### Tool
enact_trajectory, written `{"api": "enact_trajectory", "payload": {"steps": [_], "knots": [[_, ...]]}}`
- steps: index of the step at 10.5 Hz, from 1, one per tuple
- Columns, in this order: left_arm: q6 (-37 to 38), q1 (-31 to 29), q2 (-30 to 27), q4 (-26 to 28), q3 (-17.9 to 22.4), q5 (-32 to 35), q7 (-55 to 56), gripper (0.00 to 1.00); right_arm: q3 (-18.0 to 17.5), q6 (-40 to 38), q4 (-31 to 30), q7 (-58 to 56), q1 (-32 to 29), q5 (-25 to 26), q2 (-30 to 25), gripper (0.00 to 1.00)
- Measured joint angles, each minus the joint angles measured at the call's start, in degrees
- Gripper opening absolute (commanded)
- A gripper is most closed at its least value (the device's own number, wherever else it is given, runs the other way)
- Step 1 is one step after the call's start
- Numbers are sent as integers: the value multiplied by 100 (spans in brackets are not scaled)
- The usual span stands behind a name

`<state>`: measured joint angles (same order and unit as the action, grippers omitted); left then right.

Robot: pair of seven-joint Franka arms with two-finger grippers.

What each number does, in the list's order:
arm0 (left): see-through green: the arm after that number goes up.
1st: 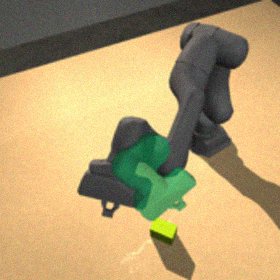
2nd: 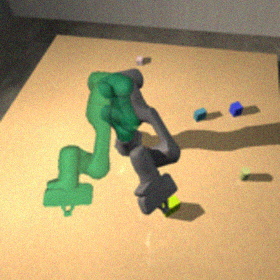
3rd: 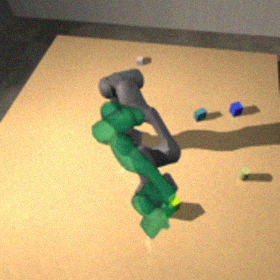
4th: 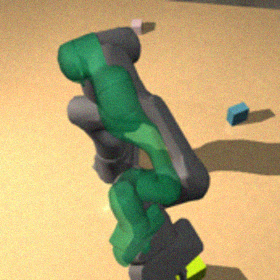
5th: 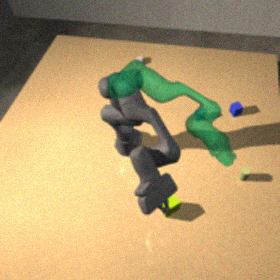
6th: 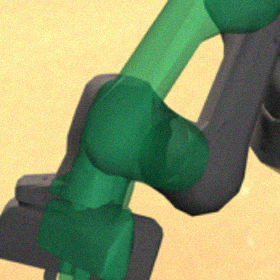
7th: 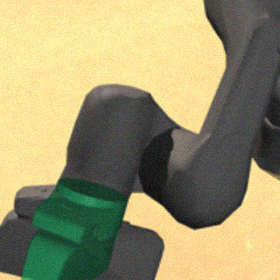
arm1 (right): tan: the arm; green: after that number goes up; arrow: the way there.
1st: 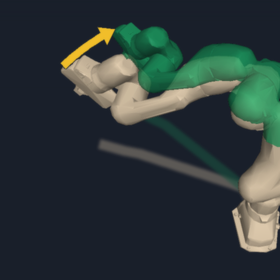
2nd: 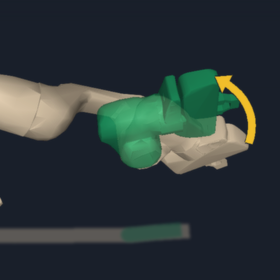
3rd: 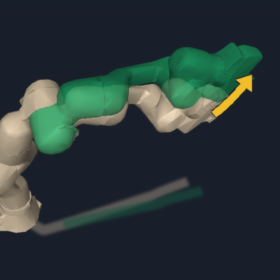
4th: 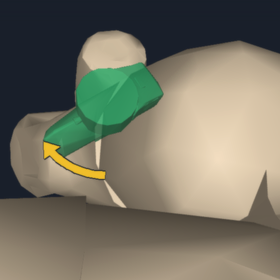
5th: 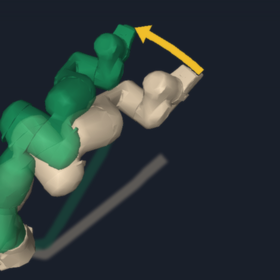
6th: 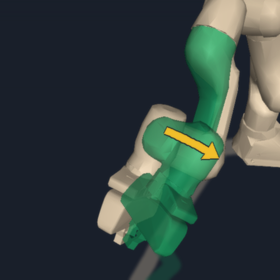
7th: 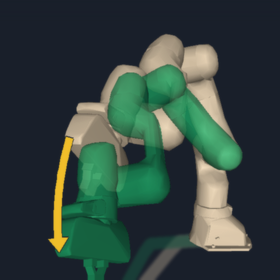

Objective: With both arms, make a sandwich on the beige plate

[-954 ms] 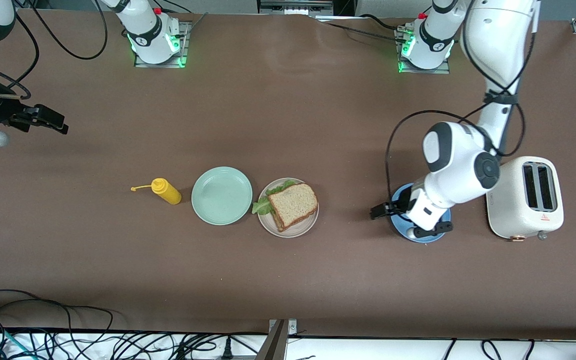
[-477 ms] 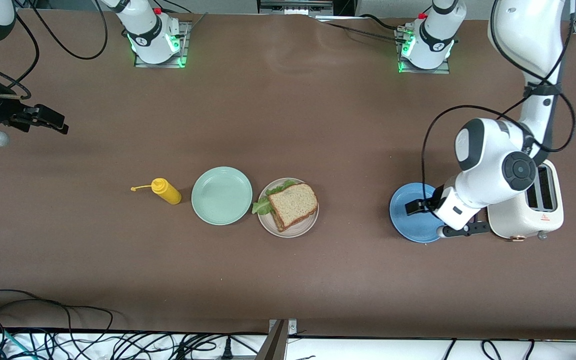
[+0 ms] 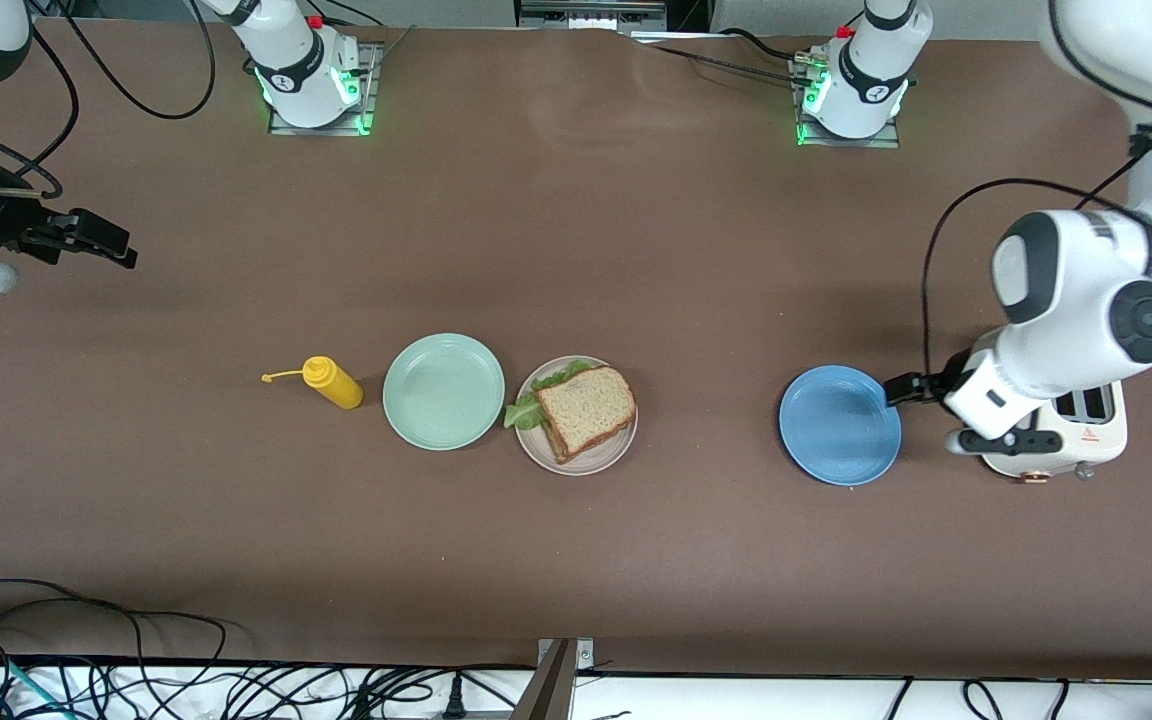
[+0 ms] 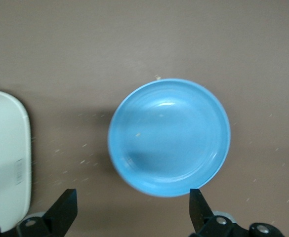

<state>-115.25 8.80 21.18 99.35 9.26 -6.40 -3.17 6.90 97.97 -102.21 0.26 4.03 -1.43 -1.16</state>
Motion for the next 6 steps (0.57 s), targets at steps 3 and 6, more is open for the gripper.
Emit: {"api": "enact_trajectory", "payload": {"steps": [3, 6], "knots": [[765, -201, -480, 6, 45, 526, -183, 100, 0, 0, 0, 0, 0, 0, -1, 100], [1343, -278, -851, 4, 45, 591, -369, 100, 0, 0, 0, 0, 0, 0, -1, 100]]}}
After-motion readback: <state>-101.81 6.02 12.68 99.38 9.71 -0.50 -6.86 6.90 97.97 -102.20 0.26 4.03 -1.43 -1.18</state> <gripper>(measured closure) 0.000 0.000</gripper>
